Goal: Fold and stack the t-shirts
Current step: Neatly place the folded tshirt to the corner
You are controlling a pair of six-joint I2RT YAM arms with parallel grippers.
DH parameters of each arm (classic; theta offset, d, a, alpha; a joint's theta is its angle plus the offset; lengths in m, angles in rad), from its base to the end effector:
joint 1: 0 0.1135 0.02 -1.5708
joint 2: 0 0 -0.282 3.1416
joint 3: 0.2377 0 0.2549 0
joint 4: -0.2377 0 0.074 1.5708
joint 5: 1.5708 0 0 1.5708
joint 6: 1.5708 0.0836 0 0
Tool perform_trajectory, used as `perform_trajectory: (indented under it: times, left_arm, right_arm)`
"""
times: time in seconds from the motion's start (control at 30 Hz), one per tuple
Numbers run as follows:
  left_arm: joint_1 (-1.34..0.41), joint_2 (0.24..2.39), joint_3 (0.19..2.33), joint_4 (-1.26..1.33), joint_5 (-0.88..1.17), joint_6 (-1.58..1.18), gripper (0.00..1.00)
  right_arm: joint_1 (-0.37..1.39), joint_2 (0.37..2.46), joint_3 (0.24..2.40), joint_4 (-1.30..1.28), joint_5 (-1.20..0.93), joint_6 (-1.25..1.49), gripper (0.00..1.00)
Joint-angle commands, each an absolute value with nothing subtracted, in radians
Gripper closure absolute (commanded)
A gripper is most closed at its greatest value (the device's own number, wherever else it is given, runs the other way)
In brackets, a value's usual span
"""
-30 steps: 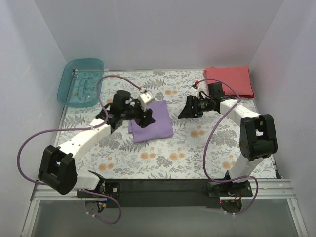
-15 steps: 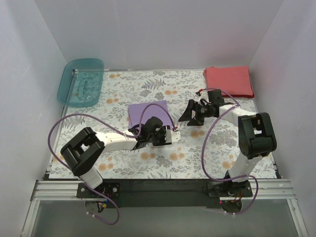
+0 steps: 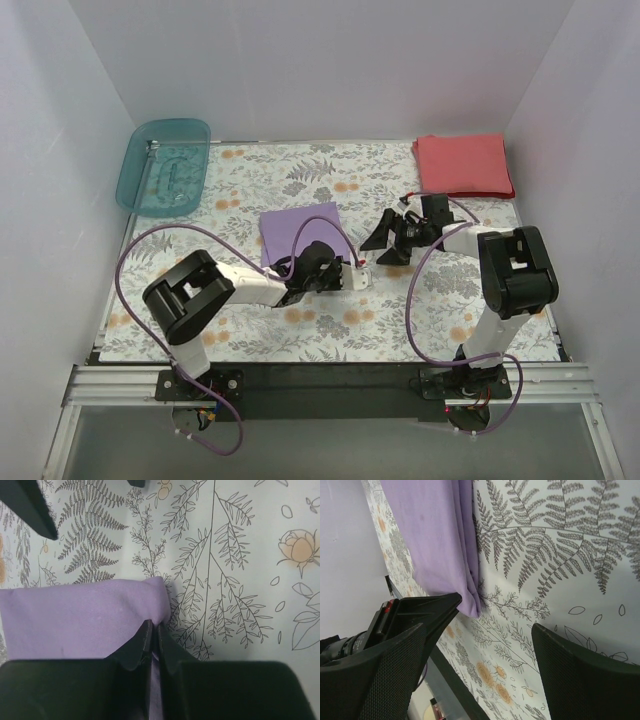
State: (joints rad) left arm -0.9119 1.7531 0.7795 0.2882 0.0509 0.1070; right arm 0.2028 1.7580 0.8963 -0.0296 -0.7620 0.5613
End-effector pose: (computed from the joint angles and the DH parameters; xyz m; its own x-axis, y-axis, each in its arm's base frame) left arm 0.2305 -0.3046 0.1200 -0.2984 0.5596 -0.7732 0.8505 0.5235 0.0507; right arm 0.3448 0.1298 0.1370 -0.9488 0.1981 -0.2461 -0.0775 0.6093 0.7891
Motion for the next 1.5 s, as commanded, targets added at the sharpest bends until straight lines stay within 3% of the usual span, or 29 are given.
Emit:
perform_trajectory:
  times: [0.0,0.2,0.4,0.8,1.17,1.37,1.47]
  left_arm:
    - [-0.897,1.657,0.802,0.266,0.136,0.01,1.0]
    - [-0.862,1.594,0.857,0.149,0.236,-0.1,1.0]
    - [-0.838,1.588,0.884,0.115,0.262,-0.13,1.0]
    - [-0.807,1.608,0.942,0.097,0.288,-0.196,1.0]
    - [-0.784,1.609,0.971,0.074,0.321,-0.192,1.0]
    - [-0.782,1.608,0.962,0.072,0.325,-0.192,1.0]
    - [-0.781,1.606,0.968,0.061,0.312,-0.196,0.97]
  right_arm:
    - [0.202,1.772,0.839,0.158,-0.782,0.726,0.06]
    - [0.238,1.801,0.719,0.57,-0.713,0.943,0.05]
    - [0.293,1.884,0.684,0.827,-0.657,1.147,0.05]
    - [0.439,2.008,0.733,0.948,-0.413,1.356,0.26]
    - [0.468,2.085,0.845,0.965,-0.288,1.368,0.33]
    - [0.476,2.123,0.897,0.976,-0.279,1.332,0.49]
    - [0.472,2.126,0.919,0.973,-0.301,1.275,0.77]
